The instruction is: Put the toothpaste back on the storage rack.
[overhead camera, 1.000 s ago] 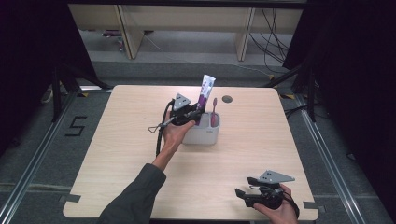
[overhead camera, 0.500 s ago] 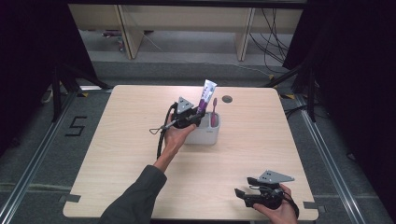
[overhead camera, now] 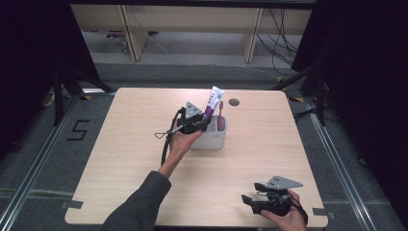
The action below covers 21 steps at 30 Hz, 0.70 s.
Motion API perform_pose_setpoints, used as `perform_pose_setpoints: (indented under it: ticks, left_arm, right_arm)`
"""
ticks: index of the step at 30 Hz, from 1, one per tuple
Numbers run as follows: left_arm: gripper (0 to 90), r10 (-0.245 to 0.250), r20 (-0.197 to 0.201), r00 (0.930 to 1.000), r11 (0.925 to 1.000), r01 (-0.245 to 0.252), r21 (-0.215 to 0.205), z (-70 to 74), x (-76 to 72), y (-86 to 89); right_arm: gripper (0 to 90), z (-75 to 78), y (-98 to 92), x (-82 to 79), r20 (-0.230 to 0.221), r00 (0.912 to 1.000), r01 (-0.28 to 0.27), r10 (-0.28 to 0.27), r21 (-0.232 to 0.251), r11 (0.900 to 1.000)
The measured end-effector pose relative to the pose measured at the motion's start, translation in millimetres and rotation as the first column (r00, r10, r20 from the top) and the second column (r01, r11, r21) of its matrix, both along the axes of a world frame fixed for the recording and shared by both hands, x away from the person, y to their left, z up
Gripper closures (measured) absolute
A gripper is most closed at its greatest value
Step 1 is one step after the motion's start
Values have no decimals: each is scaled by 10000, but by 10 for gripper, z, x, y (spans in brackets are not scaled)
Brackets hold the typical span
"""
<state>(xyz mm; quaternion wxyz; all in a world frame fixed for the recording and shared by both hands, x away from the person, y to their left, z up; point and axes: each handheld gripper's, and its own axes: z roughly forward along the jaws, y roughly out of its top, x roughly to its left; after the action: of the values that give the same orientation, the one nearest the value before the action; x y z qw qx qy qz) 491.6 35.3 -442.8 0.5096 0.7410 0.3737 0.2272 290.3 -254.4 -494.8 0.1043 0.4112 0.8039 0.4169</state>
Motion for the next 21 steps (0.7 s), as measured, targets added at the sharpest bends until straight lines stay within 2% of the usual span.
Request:
perform_pose_setpoints:
  ticks: [1,2,6,10,12,14,15,16,17,19,21]
  left_arm:
    - [695,-5,-15,10000,10000,5,53,2,-3,-1]
    - [694,-19,-14,10000,9999,19,111,4,-4,-1]
    - [692,14,-83,10000,9999,-13,137,8,-8,3]
    - [686,2,-75,10000,9996,1,292,11,-10,7]
    - [666,-77,-182,9998,9997,81,222,21,-14,12]
    - [624,-100,-106,9999,9992,104,393,26,-25,13]
    - [596,-78,-44,10000,9995,79,305,29,-30,17]
    - [606,-31,-12,10000,10000,31,-27,48,-44,28]
    - [606,-36,67,10000,9999,37,-106,73,-53,36]
    - [578,6,242,9997,9999,-4,-100,123,-72,52]
    - [557,-57,238,9997,10000,58,-55,153,-91,78]
  right_arm:
    - [304,-5,2,-1,17,10000,42,-42,10,10000]
    - [304,7,4,-9,-162,9998,80,-79,81,9999]
    - [304,-2,2,-2,-72,10000,-13,13,33,10000]
    - [304,2,6,-5,-170,9999,21,-20,53,10000]
    - [304,3,6,-6,-196,9998,46,-45,65,10000]
    - [304,4,9,-9,-207,9998,8,-7,50,10000]
    - [305,4,14,-13,-304,9995,40,-38,90,10000]
    - [305,3,7,-9,-248,9997,-31,31,18,10000]
    - [305,2,10,-9,-242,9997,-29,30,15,10000]
    - [305,2,16,-11,-243,9997,-70,70,21,10000]
    - [305,7,22,-24,-407,9992,48,-45,64,10000]
